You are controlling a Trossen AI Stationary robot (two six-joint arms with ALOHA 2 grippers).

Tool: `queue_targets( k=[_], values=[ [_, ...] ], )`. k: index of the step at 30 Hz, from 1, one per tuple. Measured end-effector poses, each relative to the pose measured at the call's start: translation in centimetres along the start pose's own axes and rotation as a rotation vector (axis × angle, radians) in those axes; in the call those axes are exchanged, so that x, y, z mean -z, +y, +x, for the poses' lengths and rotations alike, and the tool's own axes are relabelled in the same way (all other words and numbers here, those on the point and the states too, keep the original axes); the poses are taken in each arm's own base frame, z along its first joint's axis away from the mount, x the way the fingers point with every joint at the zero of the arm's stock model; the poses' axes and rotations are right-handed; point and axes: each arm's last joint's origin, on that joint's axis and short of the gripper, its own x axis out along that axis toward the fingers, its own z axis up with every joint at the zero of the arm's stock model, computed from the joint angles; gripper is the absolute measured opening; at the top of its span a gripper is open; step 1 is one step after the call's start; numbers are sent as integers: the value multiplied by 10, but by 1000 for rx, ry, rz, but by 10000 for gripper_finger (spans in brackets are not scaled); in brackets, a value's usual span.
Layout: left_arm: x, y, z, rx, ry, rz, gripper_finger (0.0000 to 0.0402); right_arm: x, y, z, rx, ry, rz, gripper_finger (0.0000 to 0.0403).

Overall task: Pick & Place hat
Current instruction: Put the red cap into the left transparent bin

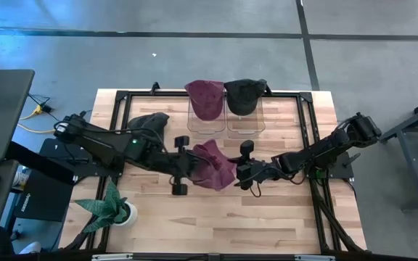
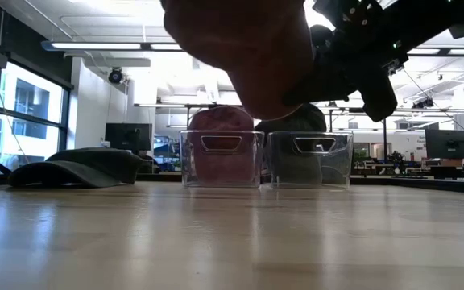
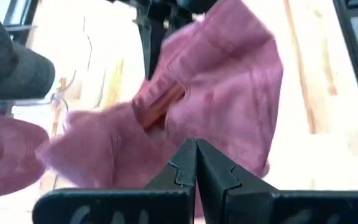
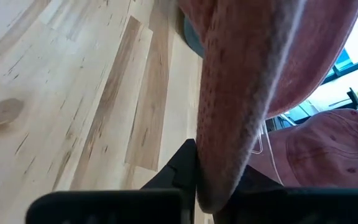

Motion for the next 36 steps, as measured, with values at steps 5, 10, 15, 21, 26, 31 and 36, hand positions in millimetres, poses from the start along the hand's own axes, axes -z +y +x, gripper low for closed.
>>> queue_targets(
  k=[5,10,15,21,26,31,36],
  values=[
    [-6,-1,19,-8,-41,24,3,0,0,0,-4,0,1,15],
    [1,9,60,-120,84,24,3,0,2,-1,6,4,-6,7],
    [8,28,79,-340,176,-6,1,-1,5,-7,98,47,-37,15],
    [11,31,81,-407,192,-47,1,4,12,-5,152,122,-178,6],
    [-1,19,61,-254,109,-93,1,10,20,7,229,207,-392,14],
    [-9,11,57,-106,78,-112,0,13,25,16,267,269,-571,6],
    [0,4,83,-112,147,-83,0,16,22,20,289,298,-572,14]
  ],
)
